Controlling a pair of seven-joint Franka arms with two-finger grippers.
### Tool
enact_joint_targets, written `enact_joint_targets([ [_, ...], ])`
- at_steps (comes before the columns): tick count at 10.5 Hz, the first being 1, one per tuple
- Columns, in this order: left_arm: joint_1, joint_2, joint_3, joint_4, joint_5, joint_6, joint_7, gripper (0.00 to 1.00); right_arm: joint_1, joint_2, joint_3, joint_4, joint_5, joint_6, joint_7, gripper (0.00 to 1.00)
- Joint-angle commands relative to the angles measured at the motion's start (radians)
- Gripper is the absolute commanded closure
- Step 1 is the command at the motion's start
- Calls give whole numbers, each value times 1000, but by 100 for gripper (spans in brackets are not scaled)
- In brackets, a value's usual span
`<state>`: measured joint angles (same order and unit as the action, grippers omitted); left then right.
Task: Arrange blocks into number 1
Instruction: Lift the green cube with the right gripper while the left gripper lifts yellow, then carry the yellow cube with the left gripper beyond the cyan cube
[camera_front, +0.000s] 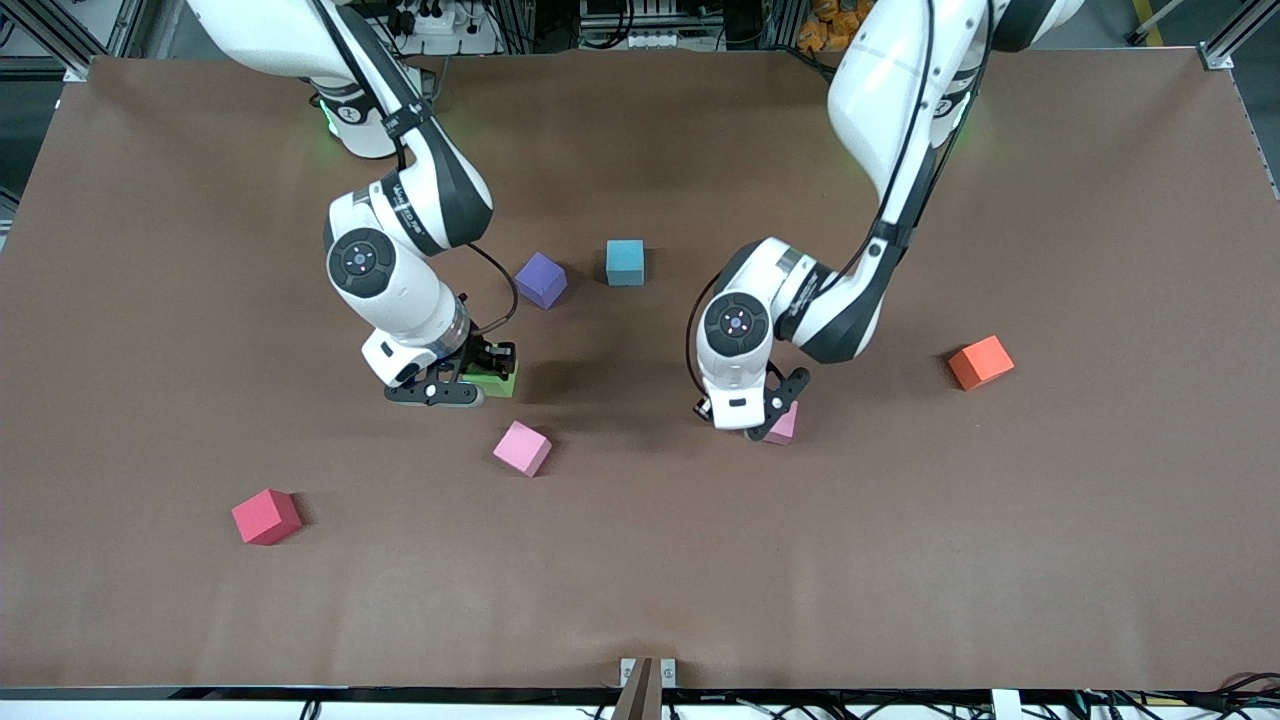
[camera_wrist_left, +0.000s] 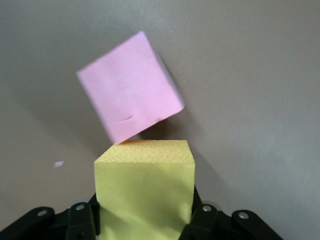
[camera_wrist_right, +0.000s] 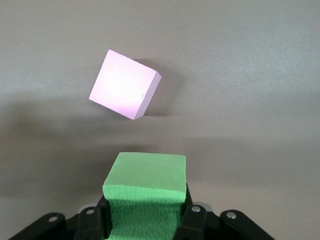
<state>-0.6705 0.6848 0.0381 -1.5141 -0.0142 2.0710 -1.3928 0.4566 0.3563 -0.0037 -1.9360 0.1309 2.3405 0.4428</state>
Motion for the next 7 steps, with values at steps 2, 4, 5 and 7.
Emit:
enact_joint_targets([
  [2,-1,-350,-85,-384,23,0,141,100,20,4,-10,0,10,6,63,47],
  [4,2,-448,-206,-533,22,6,181,100,48,22,-10,-1,10,10,123,47],
  [5,2,-491,-283,-605,17,42,181,100,68,33,-10,-1,10,35,161,47],
  [7,2,-518,-429,-687,13,162,144,100,74,46,-10,0,10,59,180,47],
])
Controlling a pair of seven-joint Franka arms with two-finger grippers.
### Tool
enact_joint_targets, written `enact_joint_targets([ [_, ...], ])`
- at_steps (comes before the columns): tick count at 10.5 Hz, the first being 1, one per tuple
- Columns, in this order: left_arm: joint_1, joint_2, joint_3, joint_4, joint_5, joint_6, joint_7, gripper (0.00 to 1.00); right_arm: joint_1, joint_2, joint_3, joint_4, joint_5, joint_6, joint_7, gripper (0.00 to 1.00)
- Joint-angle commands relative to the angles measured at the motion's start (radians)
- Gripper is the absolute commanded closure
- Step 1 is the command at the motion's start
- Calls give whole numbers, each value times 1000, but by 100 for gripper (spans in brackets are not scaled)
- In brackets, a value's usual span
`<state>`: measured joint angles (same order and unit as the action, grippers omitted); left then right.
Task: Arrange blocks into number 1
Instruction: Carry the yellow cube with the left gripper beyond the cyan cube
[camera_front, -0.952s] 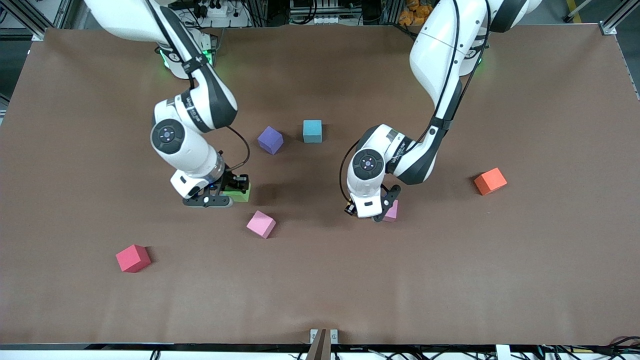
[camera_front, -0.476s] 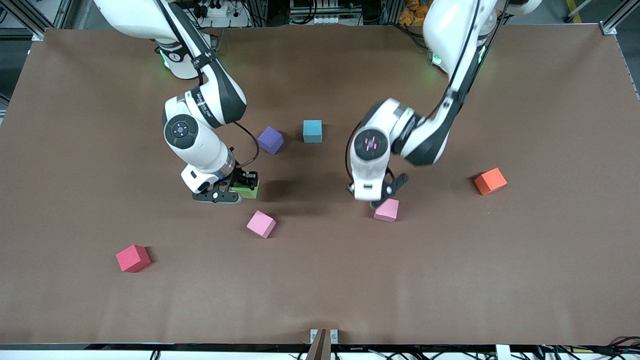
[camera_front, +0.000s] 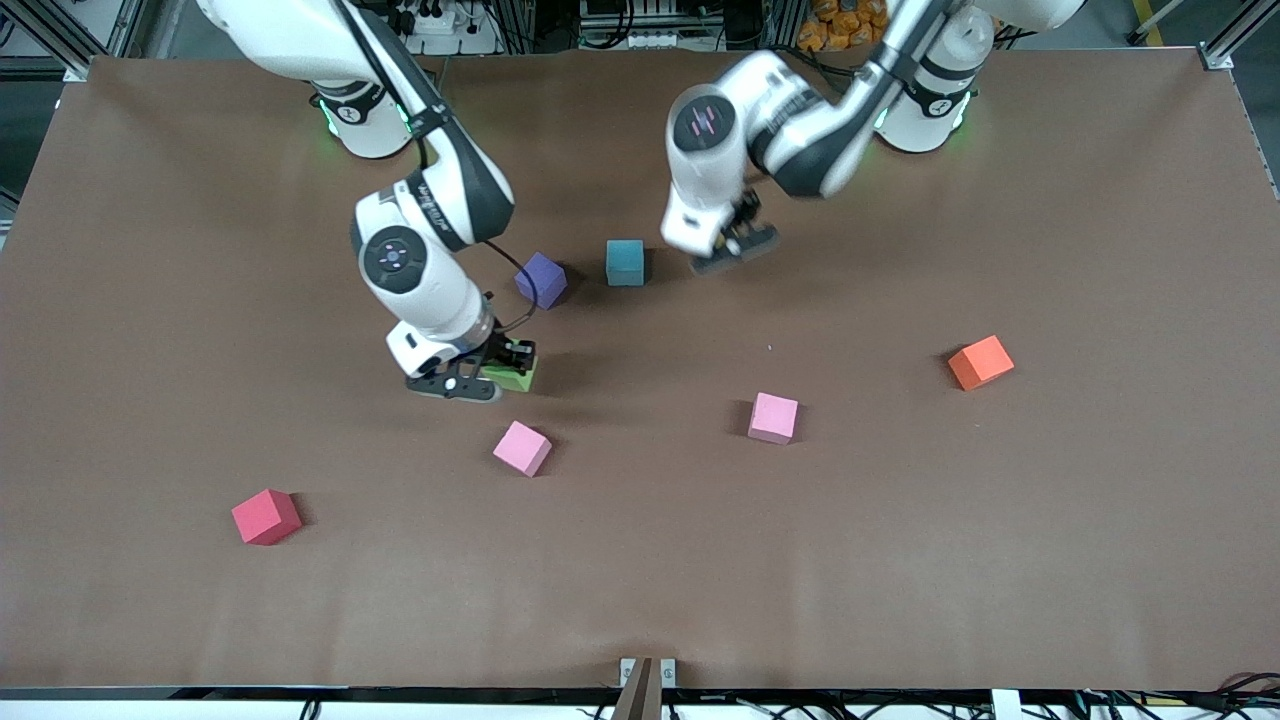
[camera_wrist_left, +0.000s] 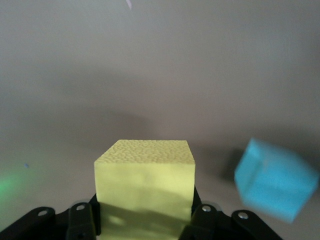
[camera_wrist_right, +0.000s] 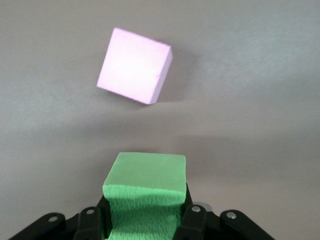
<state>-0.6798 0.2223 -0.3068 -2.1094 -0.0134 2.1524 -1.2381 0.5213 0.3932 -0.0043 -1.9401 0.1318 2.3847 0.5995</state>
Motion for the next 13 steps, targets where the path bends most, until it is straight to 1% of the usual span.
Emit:
enact_joint_targets([
  [1,6,-43,-136,-93,12,119,-20,100,0,7,-9,4,8,11,13,46],
  [3,-4,14,-208,-93,19,220,-23,100,-4,7,-11,1,-3,8,8,46],
  [4,-35,53,-212,-84,32,260,-21,100,-4,12,-17,1,-4,10,6,46],
  [5,-65,105,-210,-54,53,270,-24,100,3,27,-19,4,-6,16,6,46],
  [6,-79,176,-209,-3,78,270,-49,100,8,30,-19,6,-6,22,8,46],
  [8,-98,285,-203,93,188,262,-174,100,13,33,-19,9,2,25,23,46],
  [9,-98,311,-199,120,223,261,-205,100,13,33,-19,9,5,25,23,46],
  [10,-96,330,-193,141,228,256,-207,100,11,33,-19,10,5,25,23,46],
  [11,-99,333,-169,153,239,250,-201,100,11,33,-20,13,8,25,23,46],
  [13,-98,344,-167,158,282,248,-189,100,11,32,-22,24,8,25,29,46],
])
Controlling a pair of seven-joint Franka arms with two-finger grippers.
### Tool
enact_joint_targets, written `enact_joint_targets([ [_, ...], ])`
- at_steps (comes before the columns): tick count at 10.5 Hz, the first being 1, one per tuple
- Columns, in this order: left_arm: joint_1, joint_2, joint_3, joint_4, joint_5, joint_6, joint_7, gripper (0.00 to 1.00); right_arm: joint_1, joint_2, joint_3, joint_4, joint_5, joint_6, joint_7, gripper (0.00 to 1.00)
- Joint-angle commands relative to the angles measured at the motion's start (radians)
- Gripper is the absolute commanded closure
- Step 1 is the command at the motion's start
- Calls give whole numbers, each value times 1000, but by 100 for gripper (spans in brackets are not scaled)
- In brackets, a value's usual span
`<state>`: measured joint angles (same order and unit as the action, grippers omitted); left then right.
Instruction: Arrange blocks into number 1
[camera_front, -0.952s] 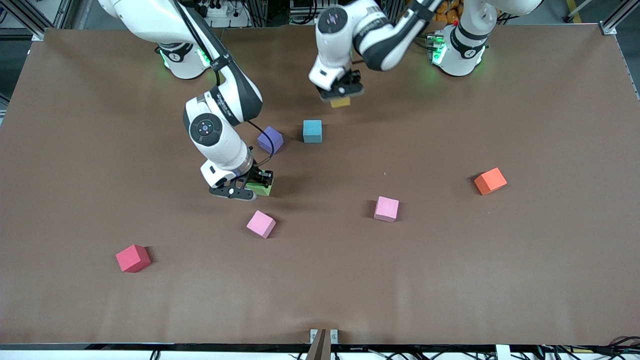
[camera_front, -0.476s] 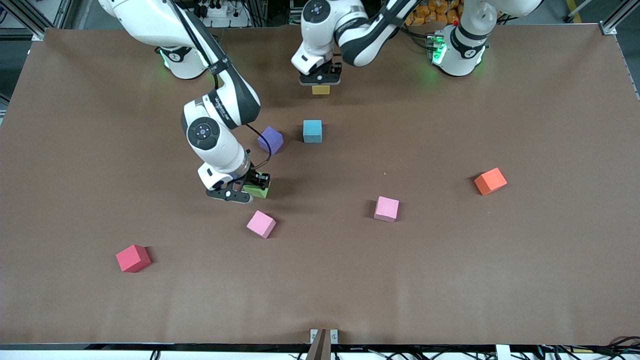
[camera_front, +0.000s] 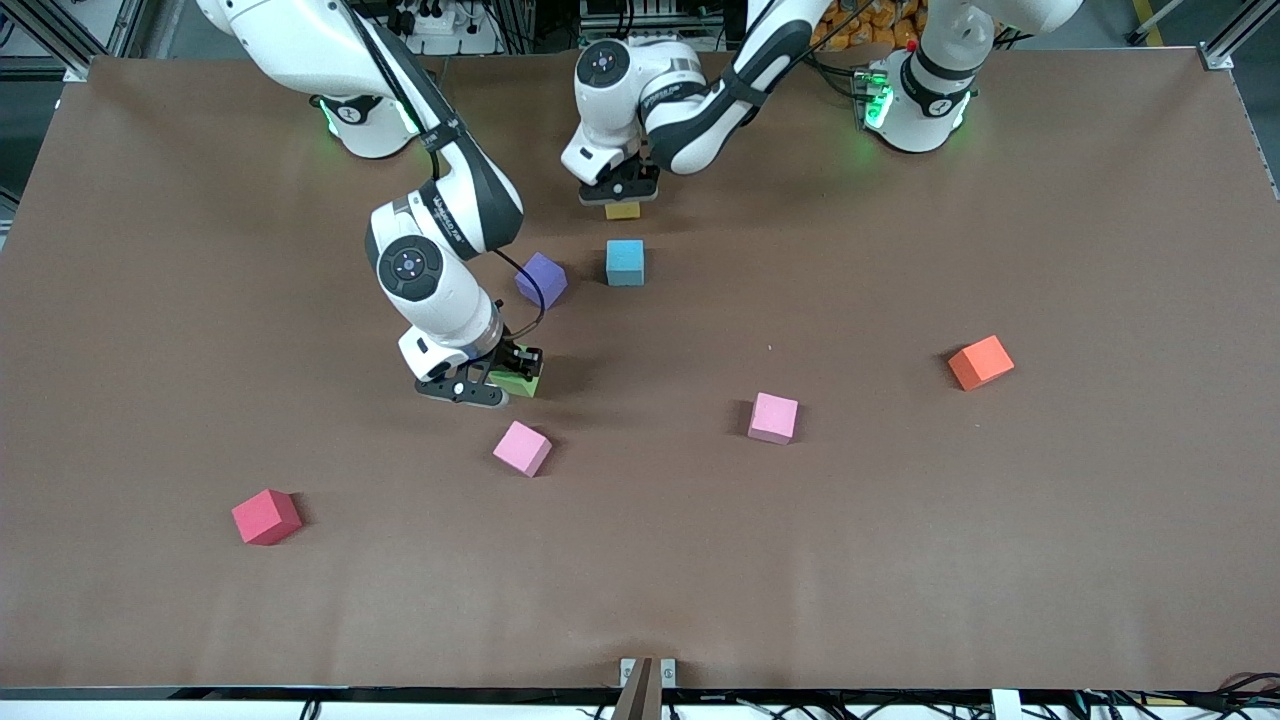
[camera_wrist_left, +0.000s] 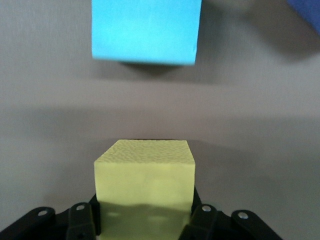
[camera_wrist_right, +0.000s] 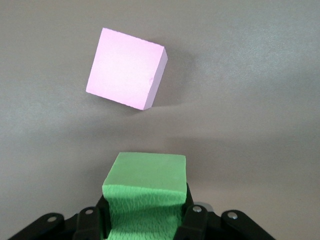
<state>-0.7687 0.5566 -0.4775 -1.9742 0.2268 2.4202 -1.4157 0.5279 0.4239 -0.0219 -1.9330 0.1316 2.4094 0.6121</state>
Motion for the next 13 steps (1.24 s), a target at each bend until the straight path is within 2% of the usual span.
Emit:
enact_joint_targets([
  [1,-7,14,4,23,51,-20,-5,100,6,1,-4,25,8,1,35,46],
  [3,-3,14,11,23,58,-20,-2,100,4,-4,-6,26,8,1,38,46],
  [7,-3,20,42,29,65,-20,32,100,6,-16,-49,28,5,-1,37,46],
  [13,-4,65,68,90,65,-21,32,100,12,-17,-49,26,3,-4,35,46],
])
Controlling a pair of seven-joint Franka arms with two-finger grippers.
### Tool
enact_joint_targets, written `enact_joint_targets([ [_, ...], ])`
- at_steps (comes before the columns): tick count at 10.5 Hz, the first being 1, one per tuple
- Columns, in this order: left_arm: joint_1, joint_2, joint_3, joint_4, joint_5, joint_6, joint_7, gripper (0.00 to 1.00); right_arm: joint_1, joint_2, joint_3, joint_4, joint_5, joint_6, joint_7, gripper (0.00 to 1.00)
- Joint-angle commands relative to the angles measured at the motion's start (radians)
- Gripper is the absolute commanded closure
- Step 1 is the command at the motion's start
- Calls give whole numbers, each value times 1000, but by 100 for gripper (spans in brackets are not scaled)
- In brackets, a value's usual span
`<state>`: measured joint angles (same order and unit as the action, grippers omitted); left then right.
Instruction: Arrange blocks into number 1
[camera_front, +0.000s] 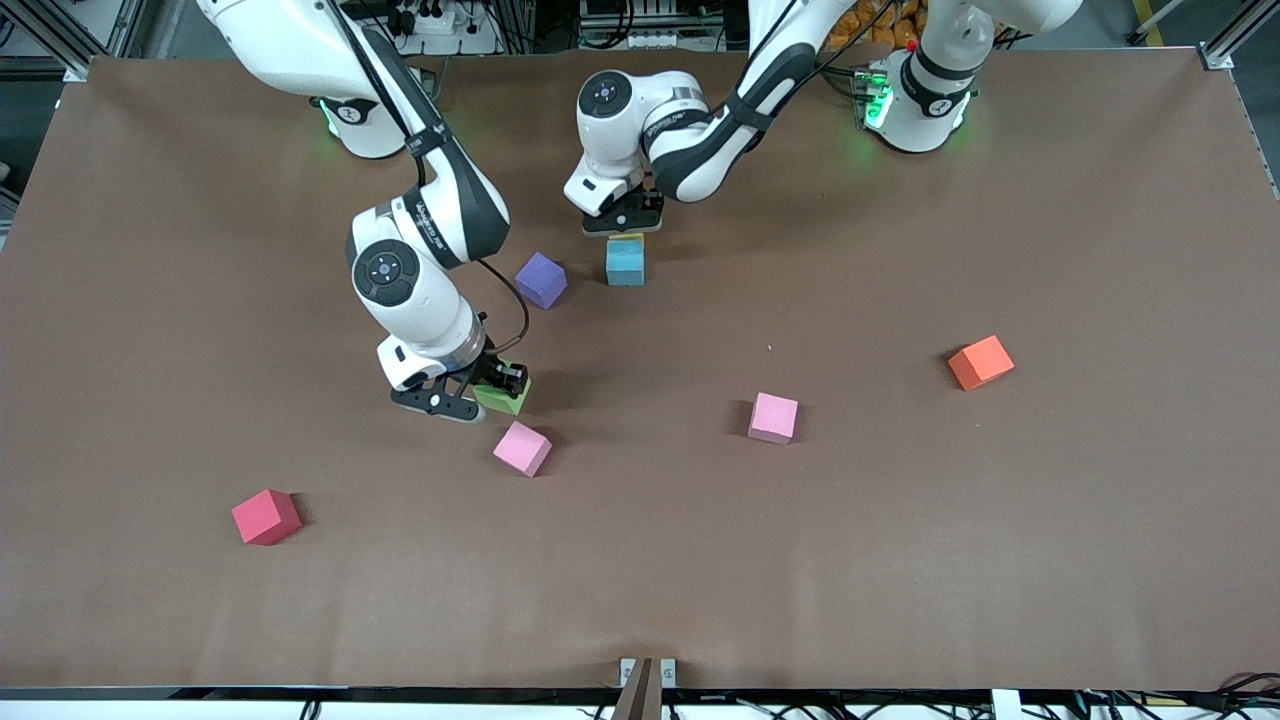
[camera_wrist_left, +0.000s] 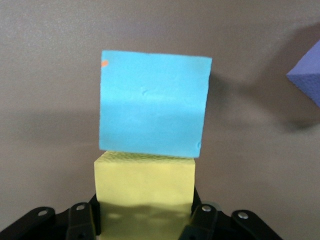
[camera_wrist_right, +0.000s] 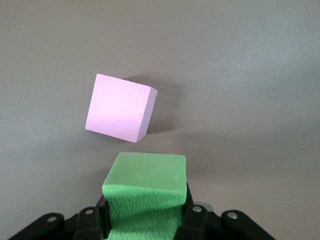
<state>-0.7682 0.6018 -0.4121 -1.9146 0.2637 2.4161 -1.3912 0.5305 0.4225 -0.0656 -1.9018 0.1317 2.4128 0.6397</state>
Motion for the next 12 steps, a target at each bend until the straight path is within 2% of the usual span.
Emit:
enact_joint_targets([
  [1,-5,19,2,31,28,-17,8,100,8,-16,-5,-5,3,-8,5,46],
  [4,-5,19,16,32,28,-17,23,100,8,-15,-5,-6,3,-8,3,46],
  [5,-3,18,18,32,28,-17,31,87,9,-15,-5,-6,3,-8,3,46],
  [6,1,18,21,31,28,-17,72,1,10,-15,-5,-6,3,-8,3,46],
  [9,-10,4,19,32,26,-77,67,0,10,-15,-5,-6,3,-8,3,46],
  [12,-11,-74,9,49,14,-199,17,0,10,-15,-5,-5,5,-8,5,46],
])
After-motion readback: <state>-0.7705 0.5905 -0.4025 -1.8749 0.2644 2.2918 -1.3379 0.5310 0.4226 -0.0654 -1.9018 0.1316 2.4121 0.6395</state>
